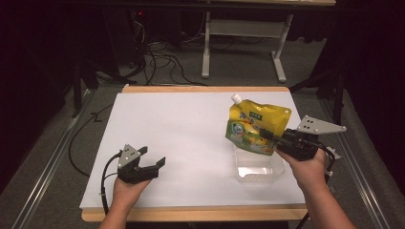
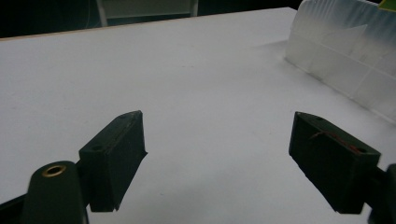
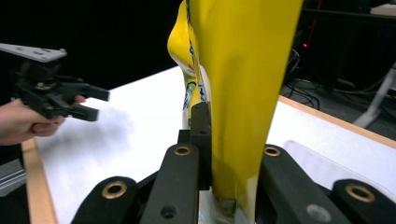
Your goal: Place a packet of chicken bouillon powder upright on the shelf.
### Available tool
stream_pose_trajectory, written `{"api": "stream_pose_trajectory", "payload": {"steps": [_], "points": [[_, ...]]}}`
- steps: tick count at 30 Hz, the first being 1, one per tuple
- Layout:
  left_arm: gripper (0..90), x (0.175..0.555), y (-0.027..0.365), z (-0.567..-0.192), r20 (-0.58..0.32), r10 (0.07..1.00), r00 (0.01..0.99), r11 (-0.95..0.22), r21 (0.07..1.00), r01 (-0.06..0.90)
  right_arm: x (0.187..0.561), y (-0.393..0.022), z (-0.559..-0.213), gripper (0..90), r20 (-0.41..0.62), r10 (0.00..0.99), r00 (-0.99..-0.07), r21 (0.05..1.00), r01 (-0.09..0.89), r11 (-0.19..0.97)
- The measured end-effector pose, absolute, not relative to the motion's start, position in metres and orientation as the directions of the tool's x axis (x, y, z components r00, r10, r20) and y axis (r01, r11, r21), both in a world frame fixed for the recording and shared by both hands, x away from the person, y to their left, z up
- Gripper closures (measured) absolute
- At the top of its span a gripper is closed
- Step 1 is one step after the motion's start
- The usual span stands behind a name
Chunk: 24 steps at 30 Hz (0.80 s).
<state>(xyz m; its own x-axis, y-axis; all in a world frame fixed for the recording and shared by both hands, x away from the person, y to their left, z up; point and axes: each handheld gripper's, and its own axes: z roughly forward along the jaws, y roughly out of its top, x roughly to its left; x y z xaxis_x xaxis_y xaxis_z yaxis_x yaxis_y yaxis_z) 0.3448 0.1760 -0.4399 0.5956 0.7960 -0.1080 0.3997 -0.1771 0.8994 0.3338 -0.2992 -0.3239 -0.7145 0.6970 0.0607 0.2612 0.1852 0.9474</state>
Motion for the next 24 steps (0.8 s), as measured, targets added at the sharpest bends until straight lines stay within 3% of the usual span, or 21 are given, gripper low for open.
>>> {"api": "stream_pose_trajectory", "payload": {"steps": [24], "points": [[18.4,0.345,0.175,-0.441,-0.125,0.794,0.595,-0.164,0.899,0.407,0.367,-0.322,-0.345,85.0,0.103,0.716,-0.69,0.93,0.322,0.176]]}}
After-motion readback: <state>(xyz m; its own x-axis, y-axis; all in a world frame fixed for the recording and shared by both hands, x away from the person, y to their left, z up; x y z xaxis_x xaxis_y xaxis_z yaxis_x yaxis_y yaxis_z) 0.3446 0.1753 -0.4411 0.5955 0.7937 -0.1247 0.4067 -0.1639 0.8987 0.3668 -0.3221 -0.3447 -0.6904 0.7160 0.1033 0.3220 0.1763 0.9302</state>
